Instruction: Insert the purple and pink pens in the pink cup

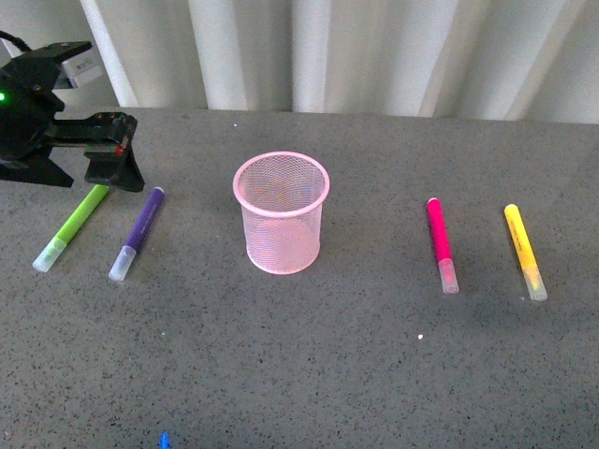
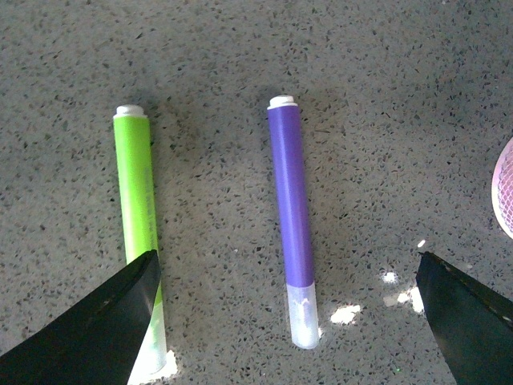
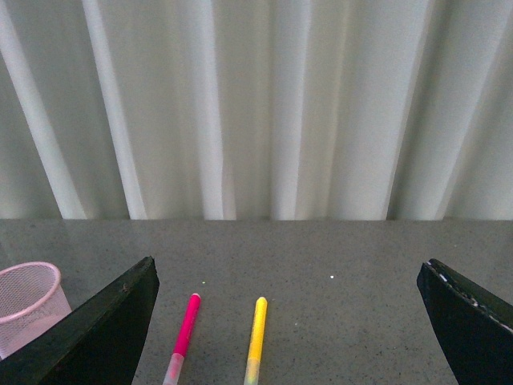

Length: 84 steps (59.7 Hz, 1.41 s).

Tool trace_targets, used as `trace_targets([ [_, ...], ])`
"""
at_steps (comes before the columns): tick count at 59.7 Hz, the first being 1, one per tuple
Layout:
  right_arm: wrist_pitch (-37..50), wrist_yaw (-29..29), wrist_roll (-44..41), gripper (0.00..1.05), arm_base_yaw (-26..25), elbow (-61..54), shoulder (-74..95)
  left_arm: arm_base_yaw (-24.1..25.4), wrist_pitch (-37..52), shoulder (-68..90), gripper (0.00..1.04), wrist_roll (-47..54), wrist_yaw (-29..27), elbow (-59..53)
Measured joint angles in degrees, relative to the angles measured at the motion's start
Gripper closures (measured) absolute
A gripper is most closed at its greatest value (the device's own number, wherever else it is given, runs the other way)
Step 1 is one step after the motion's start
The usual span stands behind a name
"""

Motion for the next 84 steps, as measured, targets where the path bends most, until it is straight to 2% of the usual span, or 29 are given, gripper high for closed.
trace_targets([
  [16, 0.0, 0.0, 0.0, 0.07, 0.0, 0.0, 0.0, -2.7, -0.1, 5.2, 0.07, 1.2, -1.4, 4.3],
  [58, 0.0, 0.0, 0.0, 0.07, 0.0, 0.0, 0.0, -2.3, 1.3, 13.6, 0.07, 2.6, -3.4, 9.6],
  [84, 0.0, 0.0, 0.0, 0.07, 0.0, 0.0, 0.0, -2.4, 0.8, 17.0, 0.08, 3.7, -6.5, 14.0],
])
